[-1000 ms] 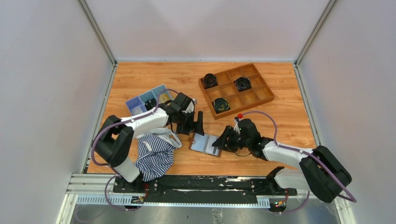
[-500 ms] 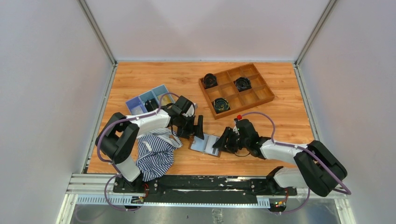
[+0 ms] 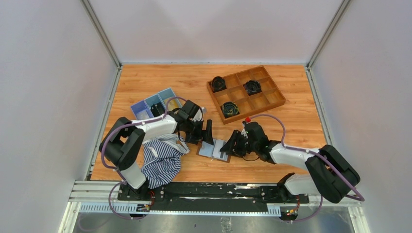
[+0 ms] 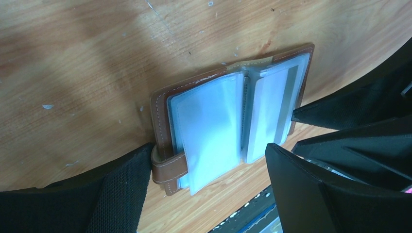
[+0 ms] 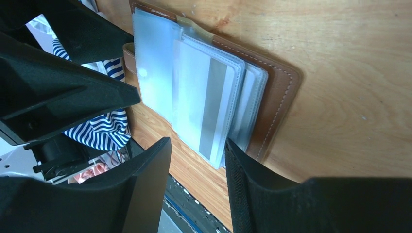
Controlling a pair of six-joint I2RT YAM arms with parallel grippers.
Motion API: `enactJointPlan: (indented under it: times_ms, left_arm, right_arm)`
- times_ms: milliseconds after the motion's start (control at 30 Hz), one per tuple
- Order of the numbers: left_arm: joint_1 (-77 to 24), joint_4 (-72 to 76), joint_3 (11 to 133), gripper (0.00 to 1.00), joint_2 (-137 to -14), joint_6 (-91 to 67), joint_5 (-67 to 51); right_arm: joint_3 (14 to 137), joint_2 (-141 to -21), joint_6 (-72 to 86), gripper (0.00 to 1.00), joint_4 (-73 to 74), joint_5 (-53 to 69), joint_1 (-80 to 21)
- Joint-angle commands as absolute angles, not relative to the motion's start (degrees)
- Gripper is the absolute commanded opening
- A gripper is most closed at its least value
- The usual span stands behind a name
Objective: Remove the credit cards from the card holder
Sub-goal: Remove the credit card from the card holder.
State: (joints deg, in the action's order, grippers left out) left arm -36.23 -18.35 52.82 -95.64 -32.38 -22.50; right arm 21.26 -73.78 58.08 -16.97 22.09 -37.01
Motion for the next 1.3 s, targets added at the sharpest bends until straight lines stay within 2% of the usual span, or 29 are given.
enactJointPlan:
  times_ms: [0,667,1267]
  left_arm:
    - [-36.6,-17.0,51.0,0.90,-97.3,-32.8,-23.3]
    - [-36.4,-18.9,53.3,0.90,-95.7,-32.3,-23.7]
    - [-29.2,-26.0,58.6,0.90,-91.0,-30.0,-27.1]
  right_arm:
    - [23.6,-73.9,56.6,0.49,-17.1,23.7,-37.9]
    - [29.9,-76.6,56.5,0.49,-17.2,26.4,-40.8]
    - [36.4,-82.3,54.7,0.48,-17.2,26.8,-41.4]
